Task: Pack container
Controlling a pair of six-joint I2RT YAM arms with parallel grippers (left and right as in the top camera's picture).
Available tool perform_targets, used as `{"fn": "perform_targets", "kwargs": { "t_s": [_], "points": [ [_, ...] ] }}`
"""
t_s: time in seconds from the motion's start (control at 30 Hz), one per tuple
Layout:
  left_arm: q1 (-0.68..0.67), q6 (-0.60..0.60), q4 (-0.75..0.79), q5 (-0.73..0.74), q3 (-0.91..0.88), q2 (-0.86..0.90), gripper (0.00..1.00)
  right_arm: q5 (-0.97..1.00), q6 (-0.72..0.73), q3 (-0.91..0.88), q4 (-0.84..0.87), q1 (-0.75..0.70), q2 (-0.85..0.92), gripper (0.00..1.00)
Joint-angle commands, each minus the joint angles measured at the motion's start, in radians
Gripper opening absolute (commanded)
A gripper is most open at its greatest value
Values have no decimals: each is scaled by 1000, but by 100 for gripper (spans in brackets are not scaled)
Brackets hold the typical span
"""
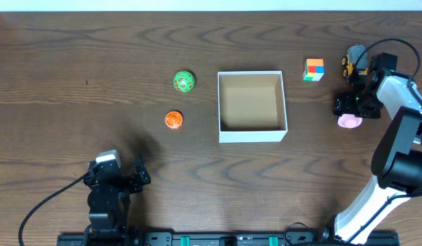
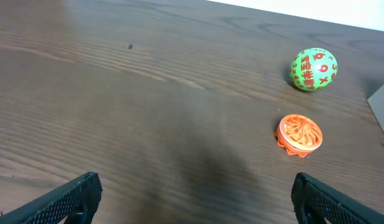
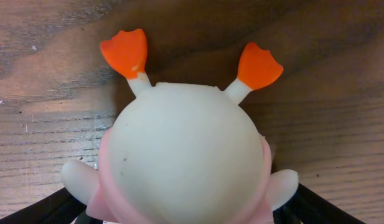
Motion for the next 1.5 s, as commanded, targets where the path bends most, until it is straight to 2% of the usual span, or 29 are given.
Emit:
{"fn": "perform_targets", "kwargs": {
  "t_s": [0.0,0.1,0.13,0.2,0.3,0.83,1.2,1.47],
  "points": [
    [5,-5,1,-1,-19,-6,98,0,15,43,-3,8,17,83],
    [5,-5,1,-1,-19,-6,98,-1,33,78,-16,8,17,81],
    [5,-5,1,-1,-19,-6,98,-1,43,94,-23,8,17,78],
    [5,-5,1,-1,-19,-6,98,-6,52,129,-43,8,17,64],
    [5,-5,1,-1,-19,-6,98,-13,59,159,-69,8,17,60],
    [5,-5,1,-1,-19,-5,98,-11,59,163,-165,19,17,75],
    [5,-5,1,-1,-19,-5,98,8,50,154,-146,19,34,80],
    [5,-5,1,-1,-19,-5,98,8,46,146,-148,19,77,88]
  ]
}}
